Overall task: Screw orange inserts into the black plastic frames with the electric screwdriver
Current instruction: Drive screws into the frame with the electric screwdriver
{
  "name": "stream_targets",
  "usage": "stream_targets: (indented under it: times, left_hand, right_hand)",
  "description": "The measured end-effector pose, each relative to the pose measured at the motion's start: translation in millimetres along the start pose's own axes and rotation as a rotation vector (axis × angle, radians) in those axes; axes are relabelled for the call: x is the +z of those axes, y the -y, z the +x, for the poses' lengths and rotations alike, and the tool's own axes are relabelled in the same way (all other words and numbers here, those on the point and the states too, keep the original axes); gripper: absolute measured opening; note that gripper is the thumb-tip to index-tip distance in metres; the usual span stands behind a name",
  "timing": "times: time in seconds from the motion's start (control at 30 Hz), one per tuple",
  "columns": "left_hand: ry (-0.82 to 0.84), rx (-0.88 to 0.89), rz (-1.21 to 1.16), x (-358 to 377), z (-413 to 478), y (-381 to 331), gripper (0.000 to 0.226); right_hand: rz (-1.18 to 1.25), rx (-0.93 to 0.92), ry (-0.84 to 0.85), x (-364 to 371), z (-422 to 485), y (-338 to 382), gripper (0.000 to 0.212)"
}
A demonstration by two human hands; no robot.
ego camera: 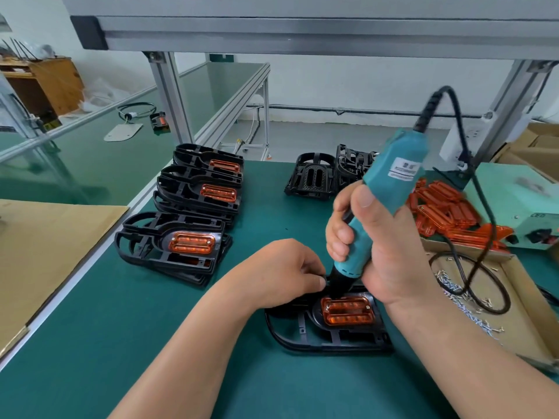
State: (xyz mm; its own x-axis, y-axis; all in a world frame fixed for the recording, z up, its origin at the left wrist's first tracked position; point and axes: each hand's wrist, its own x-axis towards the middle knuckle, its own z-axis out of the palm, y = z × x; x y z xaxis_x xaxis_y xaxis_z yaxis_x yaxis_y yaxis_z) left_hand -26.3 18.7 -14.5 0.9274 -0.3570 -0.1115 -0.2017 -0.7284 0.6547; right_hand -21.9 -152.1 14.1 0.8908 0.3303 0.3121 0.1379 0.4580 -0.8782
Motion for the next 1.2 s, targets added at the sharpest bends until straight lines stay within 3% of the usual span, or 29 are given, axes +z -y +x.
stream_targets:
  times: [0.07, 0.2, 0.27, 0.37, 0.57, 0.7, 0.87, 1.03, 1.2]
  left_hand:
    - [-0.002, -0.006, -0.008, 0, -1, -1, 0.022]
    - [0.014, -0.016, -0.018, -1, -3, -1, 0.019]
    - [0.008, -0.003, -0.021, -1, -4, -2, 0.023]
    - [0.003, 0.007, -0.027, -1, -4, -3, 0.033]
    - [-0.007, -0.004, -0.015, 0, -5, -5, 0.039]
    - [0.002, -0.014, 0.072, -3, -7, -8, 0.041]
    - [0.02, -0.023, 0.071, -3, -7, -11, 0.038]
    - [0.015, -0.061, 0.001, -1, -3, -7, 0.041]
    - [-0.015, -0.043, -0.012, 0, -3, -5, 0.03]
  right_hand:
    - [-0.063, 0.038, 0.06, 8, 4, 1, 0.057]
    - [-0.117, 0.078, 0.148, 21, 8, 1, 0.084]
    - [-0.133, 0.077, 0.17, 24, 10, 0, 0.087]
    - [-0.145, 0.092, 0.181, 24, 11, 1, 0.085]
    - [-0.178, 0.105, 0.192, 21, 12, -3, 0.052]
    - [-0.176, 0.117, 0.263, 20, 13, -8, 0.061]
    - [-0.14, 0.115, 0.28, 13, 13, -10, 0.05]
    - [-0.084, 0.074, 0.277, 14, 11, -5, 0.077]
    - [-0.121, -0.103, 0.194, 22, 12, 12, 0.064]
